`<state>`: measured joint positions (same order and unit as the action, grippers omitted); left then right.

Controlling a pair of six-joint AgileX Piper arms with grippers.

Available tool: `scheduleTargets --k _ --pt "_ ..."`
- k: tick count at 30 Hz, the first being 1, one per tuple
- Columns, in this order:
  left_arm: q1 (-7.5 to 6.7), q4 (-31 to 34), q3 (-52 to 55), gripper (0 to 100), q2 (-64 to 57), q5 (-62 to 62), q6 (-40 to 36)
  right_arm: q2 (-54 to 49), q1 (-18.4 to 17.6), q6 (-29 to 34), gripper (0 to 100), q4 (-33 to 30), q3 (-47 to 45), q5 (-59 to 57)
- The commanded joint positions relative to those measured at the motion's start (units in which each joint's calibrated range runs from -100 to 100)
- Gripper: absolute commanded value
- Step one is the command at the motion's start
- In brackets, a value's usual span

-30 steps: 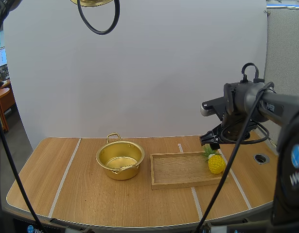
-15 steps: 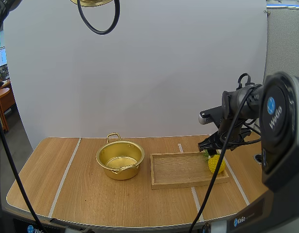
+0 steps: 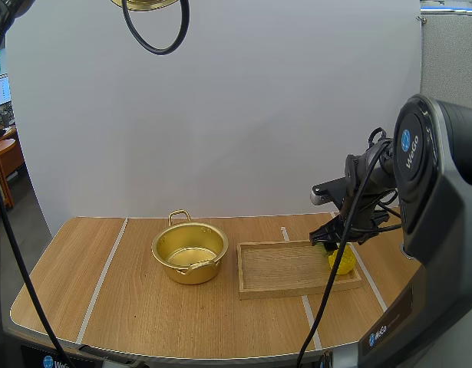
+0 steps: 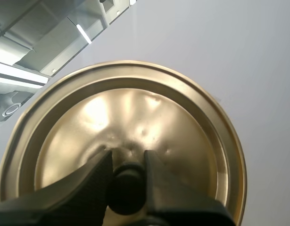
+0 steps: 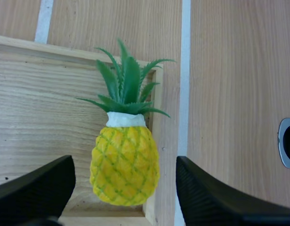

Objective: Open the pot, put the pineapple inside, and close it

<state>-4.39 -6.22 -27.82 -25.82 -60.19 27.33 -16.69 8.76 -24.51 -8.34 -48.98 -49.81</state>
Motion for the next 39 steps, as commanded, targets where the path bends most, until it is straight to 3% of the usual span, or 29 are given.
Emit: scheduleTargets --k 1,33,37,38,39 --pt "-0.13 0.5 -0.5 0 -0.4 2.1 -0.5 1.1 0.3 -0.4 100 0.1 0.3 2.2" --pt "-0.13 0.5 -0.5 0 -0.4 2.5 -0.5 12.1 0.3 -0.4 98 -0.1 0.3 10.8" --pt "-0.13 0.5 -0.5 0 -0.4 2.5 -0.5 12.1 0.3 -0.4 10 0.3 0.3 10.3" --pt "-0.13 0.5 -0.5 0 -0.4 2.5 -0.5 12.1 0.3 -0.4 0 0.3 0.3 10.3" --pt "-0.13 0.5 -0.5 0 -0.4 2.5 -0.5 12.0 0.3 -0.4 0 0.3 0.3 10.3"
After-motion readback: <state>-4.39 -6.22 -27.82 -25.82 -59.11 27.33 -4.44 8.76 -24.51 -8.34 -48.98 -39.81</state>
